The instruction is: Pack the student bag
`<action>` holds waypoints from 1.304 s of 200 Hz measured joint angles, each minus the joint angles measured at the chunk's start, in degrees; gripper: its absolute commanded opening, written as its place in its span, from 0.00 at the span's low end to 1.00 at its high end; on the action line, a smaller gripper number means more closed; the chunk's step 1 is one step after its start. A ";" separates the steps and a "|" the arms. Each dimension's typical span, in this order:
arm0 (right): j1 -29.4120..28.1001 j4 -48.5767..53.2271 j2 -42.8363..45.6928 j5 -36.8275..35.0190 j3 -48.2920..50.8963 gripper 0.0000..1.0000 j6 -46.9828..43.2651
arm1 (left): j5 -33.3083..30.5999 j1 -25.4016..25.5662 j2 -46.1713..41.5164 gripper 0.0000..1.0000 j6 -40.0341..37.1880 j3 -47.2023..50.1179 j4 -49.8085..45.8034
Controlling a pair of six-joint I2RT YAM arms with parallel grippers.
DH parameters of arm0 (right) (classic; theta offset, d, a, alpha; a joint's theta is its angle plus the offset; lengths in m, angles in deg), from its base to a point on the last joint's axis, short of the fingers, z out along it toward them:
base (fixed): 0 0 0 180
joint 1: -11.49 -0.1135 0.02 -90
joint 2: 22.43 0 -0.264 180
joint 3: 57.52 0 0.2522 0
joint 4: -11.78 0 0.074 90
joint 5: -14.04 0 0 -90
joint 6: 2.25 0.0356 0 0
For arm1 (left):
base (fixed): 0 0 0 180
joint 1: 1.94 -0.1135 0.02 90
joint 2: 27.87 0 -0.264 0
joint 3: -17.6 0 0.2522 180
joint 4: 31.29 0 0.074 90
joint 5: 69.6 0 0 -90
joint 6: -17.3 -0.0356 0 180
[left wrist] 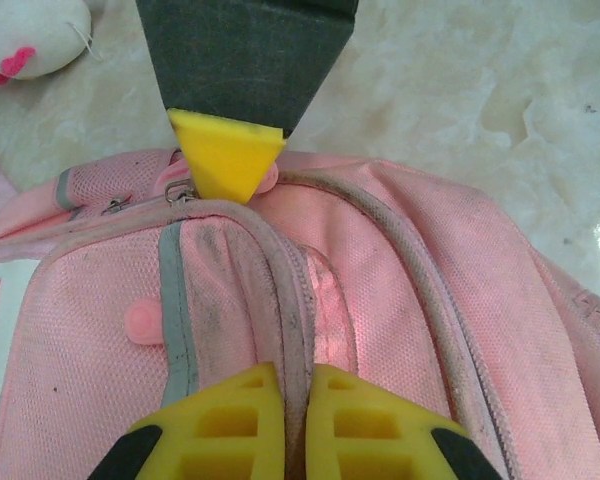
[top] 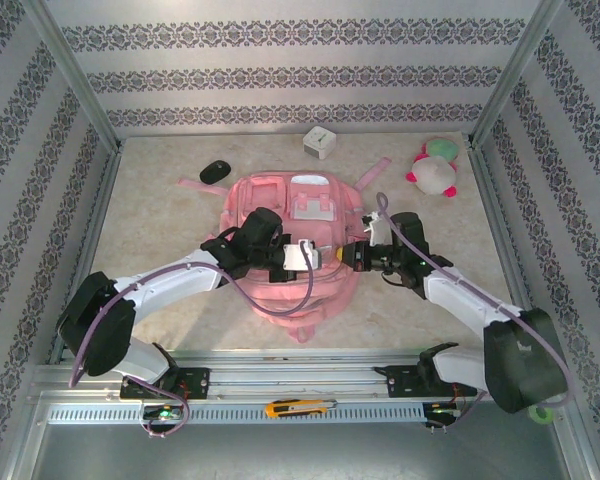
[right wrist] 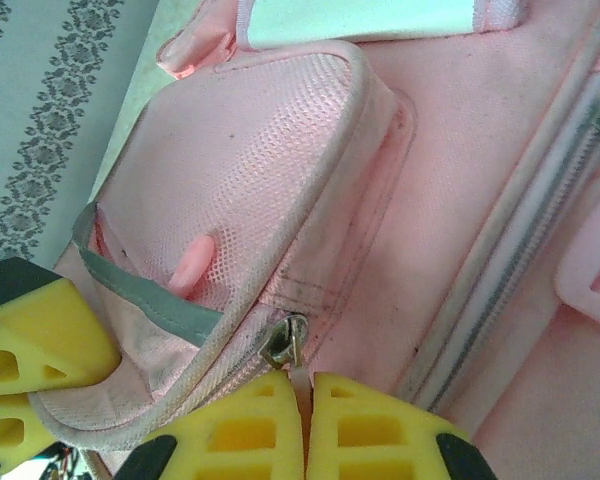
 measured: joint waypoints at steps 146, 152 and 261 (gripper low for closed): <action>-2.29 17.92 9.57 -14.93 -13.38 0.66 -1.60 | -28.09 -3.76 -18.03 0.75 47.78 1.03 -9.94; -2.78 18.86 8.66 -15.67 -14.75 0.65 -2.03 | -29.24 -5.22 -19.08 0.75 50.49 1.22 -11.13; -10.69 15.61 -15.89 -22.91 -12.50 0.42 -1.64 | -22.67 -13.05 -11.50 0.47 72.89 20.17 -1.40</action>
